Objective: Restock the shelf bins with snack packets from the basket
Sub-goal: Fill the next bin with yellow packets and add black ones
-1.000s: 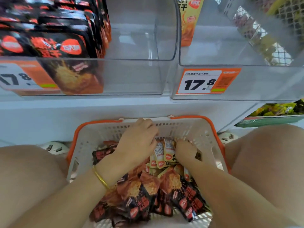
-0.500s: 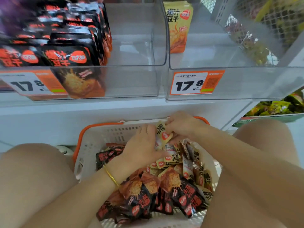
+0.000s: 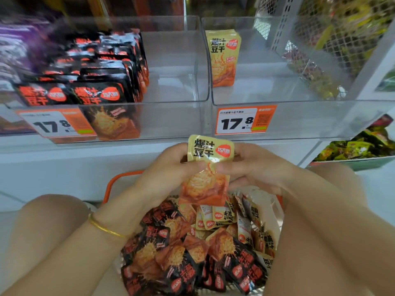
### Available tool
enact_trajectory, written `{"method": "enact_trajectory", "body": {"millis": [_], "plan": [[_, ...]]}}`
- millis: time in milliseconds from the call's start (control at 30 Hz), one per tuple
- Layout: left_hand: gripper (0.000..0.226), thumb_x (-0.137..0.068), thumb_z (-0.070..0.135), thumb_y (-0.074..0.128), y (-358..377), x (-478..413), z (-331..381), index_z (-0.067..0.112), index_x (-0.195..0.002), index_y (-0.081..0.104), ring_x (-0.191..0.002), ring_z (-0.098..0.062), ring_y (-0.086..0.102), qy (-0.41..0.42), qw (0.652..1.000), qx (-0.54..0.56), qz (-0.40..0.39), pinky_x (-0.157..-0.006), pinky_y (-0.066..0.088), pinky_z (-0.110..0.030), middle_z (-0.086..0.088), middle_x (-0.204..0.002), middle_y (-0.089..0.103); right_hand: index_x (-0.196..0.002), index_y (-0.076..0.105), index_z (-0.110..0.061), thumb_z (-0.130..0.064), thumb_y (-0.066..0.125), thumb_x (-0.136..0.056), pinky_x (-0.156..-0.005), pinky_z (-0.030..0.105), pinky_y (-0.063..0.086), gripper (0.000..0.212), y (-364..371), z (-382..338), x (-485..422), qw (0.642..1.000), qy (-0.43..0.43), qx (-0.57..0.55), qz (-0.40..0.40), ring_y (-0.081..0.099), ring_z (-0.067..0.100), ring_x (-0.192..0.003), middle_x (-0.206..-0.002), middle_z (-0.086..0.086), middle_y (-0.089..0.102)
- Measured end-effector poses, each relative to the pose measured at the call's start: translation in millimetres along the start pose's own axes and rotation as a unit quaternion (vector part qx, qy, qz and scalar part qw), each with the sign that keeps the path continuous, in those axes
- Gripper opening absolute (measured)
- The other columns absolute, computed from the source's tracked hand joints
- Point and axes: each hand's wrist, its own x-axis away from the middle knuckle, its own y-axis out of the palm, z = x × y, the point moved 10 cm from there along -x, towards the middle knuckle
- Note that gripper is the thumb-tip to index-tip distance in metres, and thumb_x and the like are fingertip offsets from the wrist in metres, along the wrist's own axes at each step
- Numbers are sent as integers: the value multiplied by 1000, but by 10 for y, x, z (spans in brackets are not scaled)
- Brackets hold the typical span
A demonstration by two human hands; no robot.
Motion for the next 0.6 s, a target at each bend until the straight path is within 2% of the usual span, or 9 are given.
{"method": "enact_trajectory", "body": {"millis": [67, 133, 233, 300, 367, 433, 500, 600], "plan": [[19, -88, 1, 59, -4, 34, 341, 17, -95, 66, -83, -10, 68, 49, 999, 0, -1, -71, 54, -22, 3, -91, 73, -116, 62, -18, -12, 73, -73, -86, 39, 55, 44, -20, -219, 74, 999, -37, 6, 10, 67, 22, -101, -109, 4, 71], [19, -88, 2, 58, 4, 51, 715, 19, -92, 67, -80, -7, 67, 98, 995, -13, -2, -70, 54, -22, 6, -87, 73, -111, 65, -17, -19, 75, -61, -86, 41, 55, 52, -55, -514, 182, 997, -79, 21, 11, 68, 20, -99, -106, 1, 72], [13, -91, 13, 58, -113, -30, 1255, 19, -100, 65, -82, -7, 66, 170, 982, -47, 65, -72, 54, -25, 5, -92, 72, -95, 67, -15, -18, 70, -61, -65, 29, 58, 34, -361, -1078, 321, 988, -144, 3, 55, 70, 12, -72, -84, -1, 73], [17, -93, 20, 56, -265, -126, 1564, 18, -109, 60, -89, -7, 62, 226, 956, -112, 148, -82, 52, -27, 6, -98, 65, -87, 67, -15, -14, 71, -67, -58, 25, 57, 20, -770, -1433, 353, 974, -179, -19, 134, 68, 10, -62, -75, -3, 72], [27, -94, 22, 54, -304, -234, 1798, 15, -120, 57, -103, -10, 55, 265, 914, -232, 203, -95, 41, -25, 3, -110, 59, -87, 65, -15, -8, 73, -76, -58, 26, 58, 15, -1228, -1691, 298, 949, -195, 22, 247, 68, 11, -64, -78, -2, 72], [36, -94, 22, 54, -241, -398, 1910, 8, -127, 54, -121, -17, 44, 279, 875, -335, 212, -99, 30, -22, -8, -128, 52, -95, 63, -12, -2, 73, -78, -64, 31, 59, 22, -1533, -1773, 51, 930, -173, 78, 315, 66, 14, -69, -86, 2, 69], [42, -94, 25, 54, -151, -574, 1912, 7, -131, 48, -130, -20, 35, 269, 853, -399, 203, -100, 22, -22, -11, -137, 44, -106, 62, -6, 2, 75, -75, -76, 41, 58, 34, -1647, -1700, -359, 931, -117, 128, 321, 66, 21, -83, -99, 7, 68], [52, -93, 27, 53, -30, -761, 1821, 7, -139, 37, -137, -23, 24, 261, 834, -450, 185, -104, 13, -22, -11, -148, 31, -114, 63, -5, -12, 82, -70, -83, 41, 56, 48, -1718, -1585, -902, 914, -57, 237, 325, 66, 25, -98, -110, 11, 68]]}}
